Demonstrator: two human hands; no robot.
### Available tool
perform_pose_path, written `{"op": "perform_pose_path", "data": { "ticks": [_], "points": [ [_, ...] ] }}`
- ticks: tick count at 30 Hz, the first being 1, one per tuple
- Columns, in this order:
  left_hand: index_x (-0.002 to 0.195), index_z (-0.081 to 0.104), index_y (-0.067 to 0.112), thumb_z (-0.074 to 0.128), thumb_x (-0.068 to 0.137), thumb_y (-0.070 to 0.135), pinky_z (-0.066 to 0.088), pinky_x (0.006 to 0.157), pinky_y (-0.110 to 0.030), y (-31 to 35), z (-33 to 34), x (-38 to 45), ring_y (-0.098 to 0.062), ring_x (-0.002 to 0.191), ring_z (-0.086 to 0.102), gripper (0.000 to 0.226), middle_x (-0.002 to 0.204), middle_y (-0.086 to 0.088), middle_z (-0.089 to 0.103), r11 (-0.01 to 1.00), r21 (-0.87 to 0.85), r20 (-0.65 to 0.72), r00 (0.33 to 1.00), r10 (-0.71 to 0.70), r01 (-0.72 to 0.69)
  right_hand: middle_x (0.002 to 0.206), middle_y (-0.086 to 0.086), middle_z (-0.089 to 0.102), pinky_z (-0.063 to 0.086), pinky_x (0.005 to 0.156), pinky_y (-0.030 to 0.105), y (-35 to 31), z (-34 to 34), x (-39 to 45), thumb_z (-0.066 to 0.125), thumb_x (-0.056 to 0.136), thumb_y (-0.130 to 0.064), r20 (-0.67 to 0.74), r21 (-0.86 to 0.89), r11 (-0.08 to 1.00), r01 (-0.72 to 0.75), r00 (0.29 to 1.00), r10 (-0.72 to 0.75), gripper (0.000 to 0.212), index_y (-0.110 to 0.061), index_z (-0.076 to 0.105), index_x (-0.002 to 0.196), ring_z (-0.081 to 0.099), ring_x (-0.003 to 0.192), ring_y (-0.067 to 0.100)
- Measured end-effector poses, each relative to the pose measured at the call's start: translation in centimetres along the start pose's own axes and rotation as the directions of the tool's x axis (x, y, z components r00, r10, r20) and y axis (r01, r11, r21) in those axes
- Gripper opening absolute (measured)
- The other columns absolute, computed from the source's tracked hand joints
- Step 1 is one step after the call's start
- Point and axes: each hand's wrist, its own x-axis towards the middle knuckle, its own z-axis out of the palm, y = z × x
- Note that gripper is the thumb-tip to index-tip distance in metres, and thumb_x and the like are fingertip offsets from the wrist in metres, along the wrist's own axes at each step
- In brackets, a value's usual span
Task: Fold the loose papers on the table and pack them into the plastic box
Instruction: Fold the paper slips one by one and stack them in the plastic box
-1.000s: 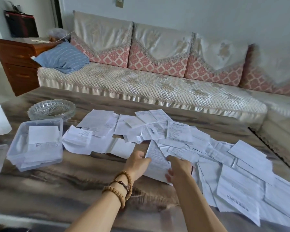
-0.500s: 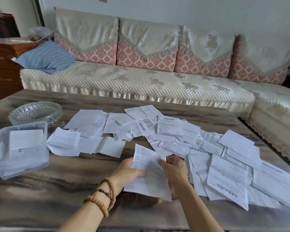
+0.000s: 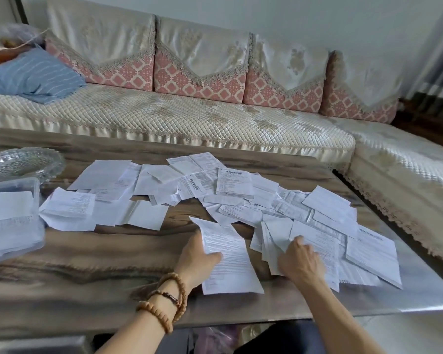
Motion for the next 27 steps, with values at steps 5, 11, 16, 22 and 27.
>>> {"op": "perform_pose_path", "data": {
  "ticks": [5,11,16,22,27],
  "points": [
    [0.154,0.0,0.037,0.06,0.09,0.002,0.049,0.068,-0.013,1.1,-0.2,-1.1,-0.006,0.098,0.056,0.094,0.14,0.016,0.03,0.998,0.018,-0.099,0.993,0.065,-0.063,0.103,0.011,0.066,0.04,0.066,0.03,0.9,-1.8,-0.4,0.042,0.09,-0.002,-0.135,-0.192,0.969,0.154,0.974,-0.181,0.027,-0.009,0.061,0.108,0.064,0.098,0.031],
    [0.101,0.075,0.02,0.047,0.097,0.052,0.045,0.088,-0.025,0.7,-0.2,-1.1,-0.008,0.105,0.063,0.042,0.109,0.011,0.07,0.989,-0.125,-0.04,0.997,0.071,-0.076,0.081,0.012,0.067,0.035,0.055,0.031,-5.6,-1.8,-4.7,0.044,0.084,-0.004,-0.299,-0.108,0.856,0.506,0.804,-0.513,0.02,-0.014,0.061,0.088,0.066,0.076,0.034],
    [0.107,0.071,0.012,0.063,0.091,0.031,0.052,0.093,-0.041,0.6,-1.8,-0.4,-0.025,0.098,0.07,0.026,0.101,-0.005,0.075,0.792,-0.595,0.004,0.986,-0.166,0.136,0.046,0.001,0.049,0.006,0.039,0.024,-8.8,0.4,-8.4,0.053,0.057,-0.009,-0.326,-0.081,0.607,0.791,0.554,-0.766,0.021,-0.019,0.035,0.062,0.028,0.041,0.028],
    [0.089,0.071,0.008,0.065,0.085,0.008,0.059,0.076,-0.039,-1.3,-2.9,0.0,-0.025,0.079,0.07,0.007,0.084,-0.005,0.074,0.917,-0.366,-0.266,0.927,-0.265,0.157,0.114,-0.005,0.07,0.049,0.087,0.029,-8.3,0.7,-9.3,0.057,0.09,-0.043,-0.114,0.346,0.462,0.817,0.525,-0.843,0.035,-0.021,0.068,0.115,0.061,0.106,0.015],
    [0.077,0.059,0.015,0.061,0.09,0.012,0.046,0.051,-0.023,-0.7,-5.7,-0.2,-0.016,0.064,0.06,0.013,0.072,-0.001,0.063,0.98,-0.148,-0.326,0.928,-0.178,0.136,0.139,0.003,0.05,0.035,0.103,0.03,-9.3,0.6,-1.8,0.06,0.089,-0.031,-0.188,0.253,0.76,0.599,0.801,-0.568,0.057,-0.015,0.044,0.141,0.041,0.13,0.021]
  ]
}}
